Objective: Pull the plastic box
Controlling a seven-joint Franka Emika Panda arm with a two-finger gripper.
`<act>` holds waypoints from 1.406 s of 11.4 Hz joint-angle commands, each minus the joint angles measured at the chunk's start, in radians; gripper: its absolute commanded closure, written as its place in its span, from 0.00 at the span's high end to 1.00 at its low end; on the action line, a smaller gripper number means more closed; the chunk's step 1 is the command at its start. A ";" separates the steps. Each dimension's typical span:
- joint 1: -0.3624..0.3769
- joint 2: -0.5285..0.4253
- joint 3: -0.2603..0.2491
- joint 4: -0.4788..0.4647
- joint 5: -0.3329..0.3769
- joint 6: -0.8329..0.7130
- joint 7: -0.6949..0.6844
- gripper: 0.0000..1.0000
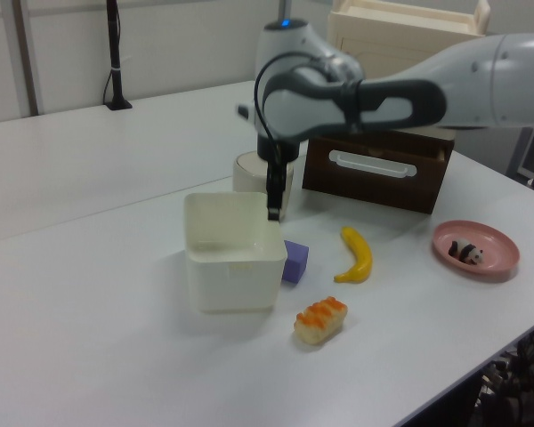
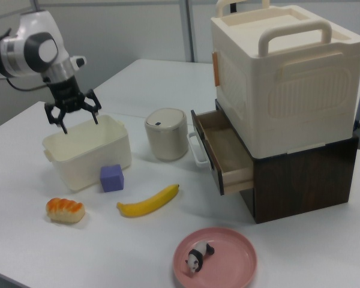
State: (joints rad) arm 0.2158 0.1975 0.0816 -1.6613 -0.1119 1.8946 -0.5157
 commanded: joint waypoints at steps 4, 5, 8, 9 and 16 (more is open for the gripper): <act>-0.225 -0.199 0.056 -0.040 0.037 -0.089 0.500 1.00; -0.275 -0.226 0.069 -0.041 0.044 -0.130 0.516 1.00; -0.323 -0.270 0.093 -0.080 0.051 -0.206 0.629 1.00; -0.326 -0.270 0.093 -0.078 0.051 -0.206 0.669 1.00; -0.193 -0.262 -0.055 -0.064 0.063 -0.216 0.640 1.00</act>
State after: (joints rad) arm -0.0552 -0.0411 0.1163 -1.7064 -0.0680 1.6948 0.1334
